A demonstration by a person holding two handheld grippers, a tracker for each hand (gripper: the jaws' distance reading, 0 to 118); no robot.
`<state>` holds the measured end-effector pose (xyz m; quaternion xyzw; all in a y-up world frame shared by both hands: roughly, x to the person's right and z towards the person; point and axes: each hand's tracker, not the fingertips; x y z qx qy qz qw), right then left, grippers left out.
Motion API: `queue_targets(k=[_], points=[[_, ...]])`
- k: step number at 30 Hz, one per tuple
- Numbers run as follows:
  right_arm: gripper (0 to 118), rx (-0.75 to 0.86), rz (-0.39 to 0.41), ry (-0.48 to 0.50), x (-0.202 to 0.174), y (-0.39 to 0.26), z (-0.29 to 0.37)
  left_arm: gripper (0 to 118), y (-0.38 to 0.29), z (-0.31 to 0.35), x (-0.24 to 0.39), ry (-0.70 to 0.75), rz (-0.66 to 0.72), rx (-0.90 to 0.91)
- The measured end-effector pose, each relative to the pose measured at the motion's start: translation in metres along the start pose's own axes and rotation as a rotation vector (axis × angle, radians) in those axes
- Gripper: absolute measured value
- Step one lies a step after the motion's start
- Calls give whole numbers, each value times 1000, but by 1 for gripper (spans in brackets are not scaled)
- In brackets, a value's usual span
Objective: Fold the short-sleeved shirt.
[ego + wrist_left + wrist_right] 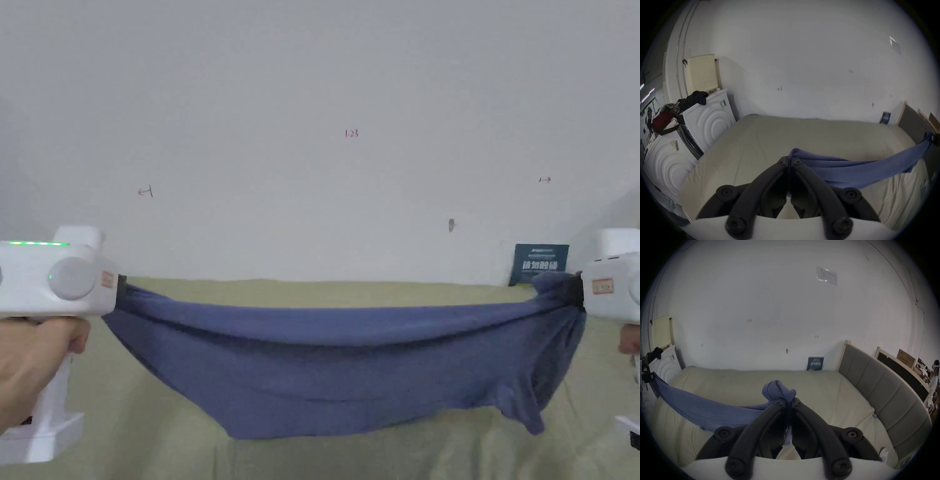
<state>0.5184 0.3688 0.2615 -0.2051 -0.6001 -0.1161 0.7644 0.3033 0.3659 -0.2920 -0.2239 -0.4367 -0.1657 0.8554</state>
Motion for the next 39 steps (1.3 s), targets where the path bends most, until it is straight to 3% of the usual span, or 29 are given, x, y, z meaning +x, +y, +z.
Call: queue_targets(k=[7,16,20,25,29,30,31,32,33,35,37,38,39], points=[[6,-114,-84,73,25,-116,67,1,-128,51,-27,-23,-34,-128],[6,-230,-40,82,40,-245,169,1,-258,130,-64,-81,56,-262],[6,-266,-69,72,46,-286,196,1,-291,153,-76,-79,91,-283],[6,-314,-163,63,61,-321,199,1,-321,163,-89,-105,132,-330],[13,-324,-161,62,58,-328,194,2,-332,158,-87,-108,115,-339],[41,-329,-167,60,58,-327,192,11,-335,158,-85,-104,124,-338],[80,-319,-179,43,56,-327,196,34,-336,157,-85,-107,133,-330],[115,-319,-193,40,56,-326,195,74,-337,157,-86,-107,130,-322],[115,-329,-201,41,57,-325,194,115,-337,156,-85,-100,127,-322],[112,-298,-220,54,52,-320,207,118,-339,160,-82,-78,111,-337],[112,-276,-198,53,42,-312,217,118,-283,160,-80,-49,95,-308],[112,-244,-178,60,37,-310,224,118,-323,179,-79,-58,104,-283],[112,-235,-149,66,30,-306,231,118,-316,187,-77,-71,113,-267]])
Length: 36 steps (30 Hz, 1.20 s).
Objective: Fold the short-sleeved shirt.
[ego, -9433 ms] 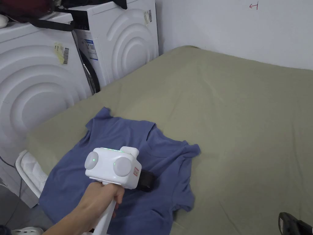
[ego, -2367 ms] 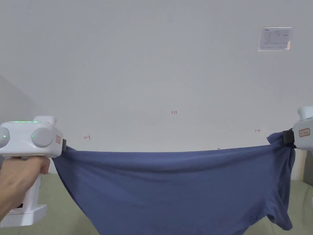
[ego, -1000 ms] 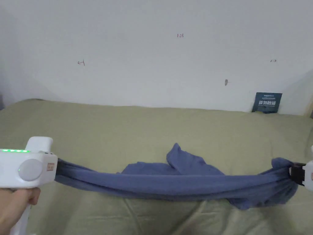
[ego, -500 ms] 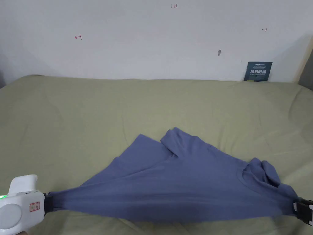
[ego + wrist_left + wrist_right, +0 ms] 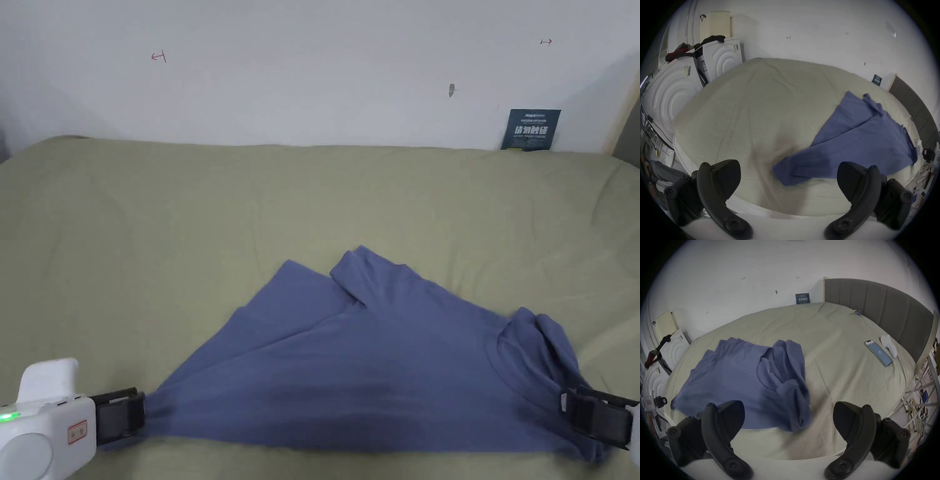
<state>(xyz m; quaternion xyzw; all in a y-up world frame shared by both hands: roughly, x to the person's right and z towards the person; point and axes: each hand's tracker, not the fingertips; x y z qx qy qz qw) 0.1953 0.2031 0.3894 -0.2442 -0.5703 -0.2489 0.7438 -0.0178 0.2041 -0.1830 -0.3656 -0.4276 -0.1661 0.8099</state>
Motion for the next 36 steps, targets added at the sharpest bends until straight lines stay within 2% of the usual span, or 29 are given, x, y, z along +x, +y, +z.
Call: queue_targets(k=[2,3,4,5,6,7,11,13,19,25,30,36], points=[[107,41,32,18,-19,4,17,113,8,26,13,-54,-6,48],[91,71,46,31,-30,5,27,103,-9,46,18,-70,-22,100],[70,96,67,34,-38,2,34,91,-9,62,26,-82,-42,151],[43,131,89,24,-49,0,43,66,-11,76,34,-87,-58,201],[12,169,110,37,-61,-3,52,11,-13,90,43,-86,-81,233],[9,193,118,42,-73,-6,60,0,-22,105,52,-105,-105,269],[6,281,152,76,-120,-28,94,0,-40,128,71,-120,-137,325],[6,329,166,58,-134,-37,103,0,-49,137,79,-66,-152,381],[6,370,191,87,-159,-56,118,0,-68,152,74,-83,-105,391],[6,360,212,106,-168,-63,117,0,-70,150,61,-71,-84,375],[6,333,217,113,-169,-66,109,0,-59,122,27,-46,-56,258],[6,270,241,119,-175,-74,92,0,-39,50,-16,-30,-40,67]])
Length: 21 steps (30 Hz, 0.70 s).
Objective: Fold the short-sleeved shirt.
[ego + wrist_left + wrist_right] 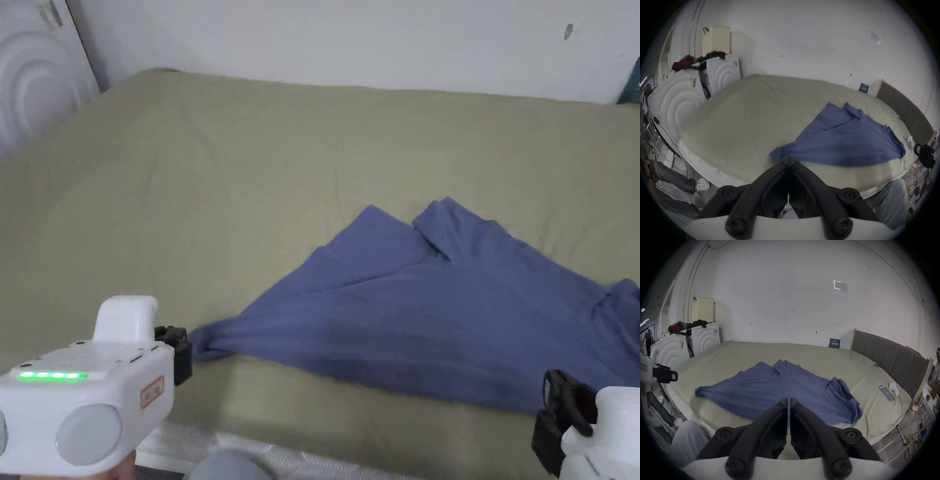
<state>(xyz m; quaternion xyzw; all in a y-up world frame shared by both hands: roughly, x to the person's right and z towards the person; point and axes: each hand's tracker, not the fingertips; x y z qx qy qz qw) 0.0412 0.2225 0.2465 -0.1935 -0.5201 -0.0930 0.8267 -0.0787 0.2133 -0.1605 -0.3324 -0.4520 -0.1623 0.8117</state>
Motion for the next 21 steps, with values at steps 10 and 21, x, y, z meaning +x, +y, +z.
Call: queue_targets(k=[10,21], points=[[6,-115,18,34,-9,-15,-33,118,29,-109,-12,-20,15,-234],[6,-192,-12,49,-2,-28,-49,2,31,-113,14,-125,-25,-292]])
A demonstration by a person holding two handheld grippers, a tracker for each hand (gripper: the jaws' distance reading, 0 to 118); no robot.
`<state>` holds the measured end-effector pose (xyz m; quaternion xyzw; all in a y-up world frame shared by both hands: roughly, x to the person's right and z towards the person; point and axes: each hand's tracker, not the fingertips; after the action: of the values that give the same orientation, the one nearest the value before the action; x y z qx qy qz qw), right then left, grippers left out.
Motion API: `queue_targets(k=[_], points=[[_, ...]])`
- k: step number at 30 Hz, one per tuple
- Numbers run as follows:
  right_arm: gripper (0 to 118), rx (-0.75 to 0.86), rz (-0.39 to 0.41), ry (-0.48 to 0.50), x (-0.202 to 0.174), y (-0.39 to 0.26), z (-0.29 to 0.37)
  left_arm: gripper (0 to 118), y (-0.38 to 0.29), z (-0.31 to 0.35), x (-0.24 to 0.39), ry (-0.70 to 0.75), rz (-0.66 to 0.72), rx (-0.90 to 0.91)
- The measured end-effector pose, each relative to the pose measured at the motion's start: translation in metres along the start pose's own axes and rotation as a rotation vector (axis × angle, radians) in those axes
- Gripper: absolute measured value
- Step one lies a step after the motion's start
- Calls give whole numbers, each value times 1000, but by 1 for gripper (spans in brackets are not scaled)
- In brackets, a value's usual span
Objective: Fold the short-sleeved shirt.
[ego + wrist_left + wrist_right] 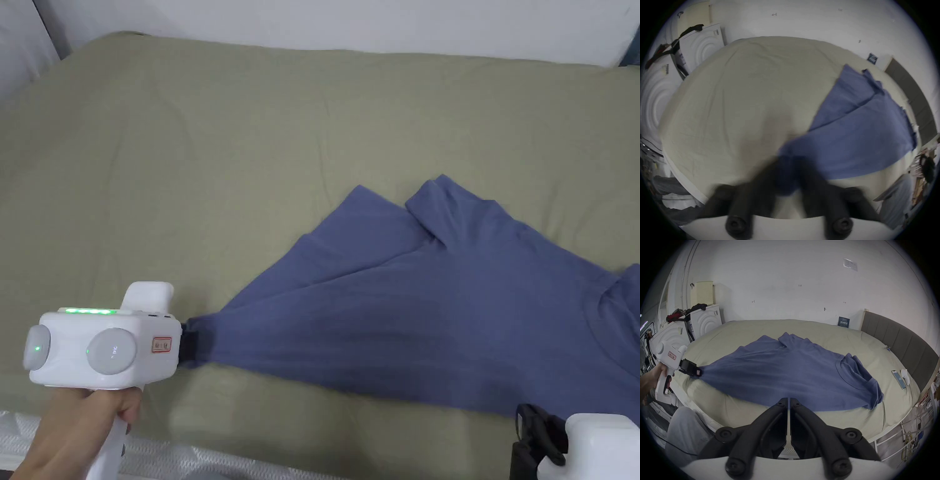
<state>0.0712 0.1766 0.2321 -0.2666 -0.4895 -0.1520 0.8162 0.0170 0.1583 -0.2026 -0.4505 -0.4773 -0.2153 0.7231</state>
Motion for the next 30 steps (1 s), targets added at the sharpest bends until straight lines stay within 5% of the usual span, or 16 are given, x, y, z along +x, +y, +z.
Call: queue_targets(k=[9,17,21,22,24,26,30], points=[[6,-38,-37,-49,38,32,-48,2,1,-3,-1,34,20,24],[6,-130,-83,2,101,144,-198,2,1,-11,0,35,7,28],[8,-187,-5,2,113,200,-279,2,3,-10,0,23,27,31],[26,-225,0,39,115,211,-299,2,2,-9,-2,19,35,34],[118,-369,11,54,119,221,-334,2,2,-10,-3,13,46,31],[105,-351,37,29,117,227,-347,2,2,-10,-5,7,47,32],[101,-417,111,-55,119,215,-369,2,5,-8,2,5,53,29]])
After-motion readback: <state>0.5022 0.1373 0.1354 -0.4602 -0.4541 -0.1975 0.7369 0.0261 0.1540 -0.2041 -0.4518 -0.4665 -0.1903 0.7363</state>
